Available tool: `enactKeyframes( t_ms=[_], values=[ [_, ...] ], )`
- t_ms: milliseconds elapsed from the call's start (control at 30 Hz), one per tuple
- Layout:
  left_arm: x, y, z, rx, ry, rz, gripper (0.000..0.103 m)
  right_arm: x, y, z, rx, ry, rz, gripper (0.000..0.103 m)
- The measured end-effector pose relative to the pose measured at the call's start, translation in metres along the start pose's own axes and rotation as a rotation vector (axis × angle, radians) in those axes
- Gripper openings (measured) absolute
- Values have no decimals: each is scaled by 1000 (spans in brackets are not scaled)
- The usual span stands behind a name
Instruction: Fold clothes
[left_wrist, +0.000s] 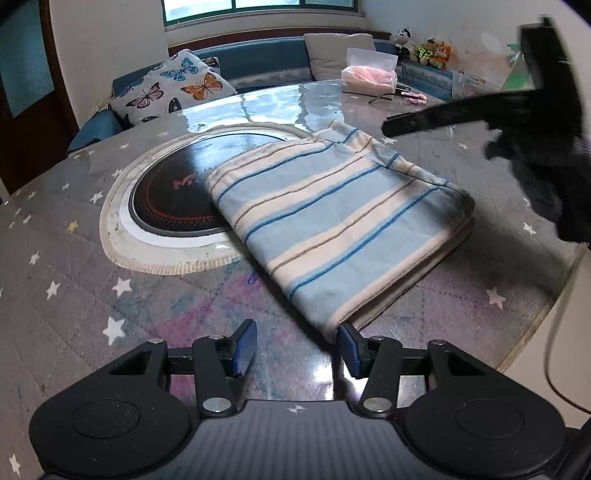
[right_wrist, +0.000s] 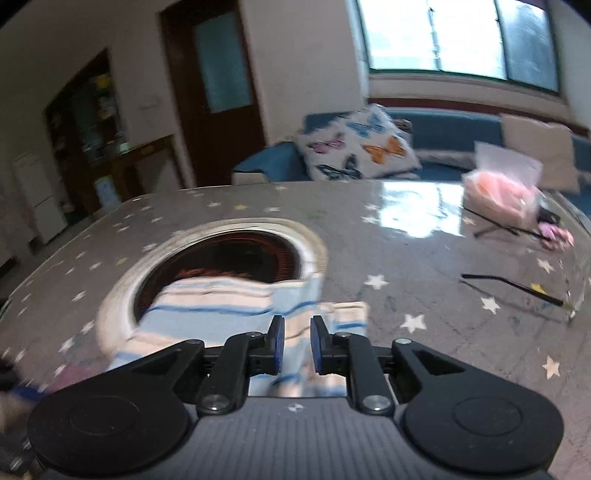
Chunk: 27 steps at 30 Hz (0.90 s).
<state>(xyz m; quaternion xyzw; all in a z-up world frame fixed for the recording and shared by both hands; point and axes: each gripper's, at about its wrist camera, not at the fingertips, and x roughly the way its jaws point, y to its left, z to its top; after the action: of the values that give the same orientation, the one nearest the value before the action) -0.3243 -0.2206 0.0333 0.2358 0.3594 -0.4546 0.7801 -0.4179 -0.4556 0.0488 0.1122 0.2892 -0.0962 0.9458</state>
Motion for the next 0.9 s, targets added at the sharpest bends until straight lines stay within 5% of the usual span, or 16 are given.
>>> enactKeyframes(
  t_ms=[200,367,633,900],
  values=[
    [0,-4,-2,36,-2,2,46,-18,26,-33,-116,48,54,15],
    [-5,4,-2,40,1,-8,47,-16,9,-49,-48,92,16,10],
    [-18,20,15,6,-45,-59,47,-9,8,-20,-79,20,33,11],
    [-24,33,13,1,-33,-40,46,21,-5,-21,-61,87,0,10]
  ],
)
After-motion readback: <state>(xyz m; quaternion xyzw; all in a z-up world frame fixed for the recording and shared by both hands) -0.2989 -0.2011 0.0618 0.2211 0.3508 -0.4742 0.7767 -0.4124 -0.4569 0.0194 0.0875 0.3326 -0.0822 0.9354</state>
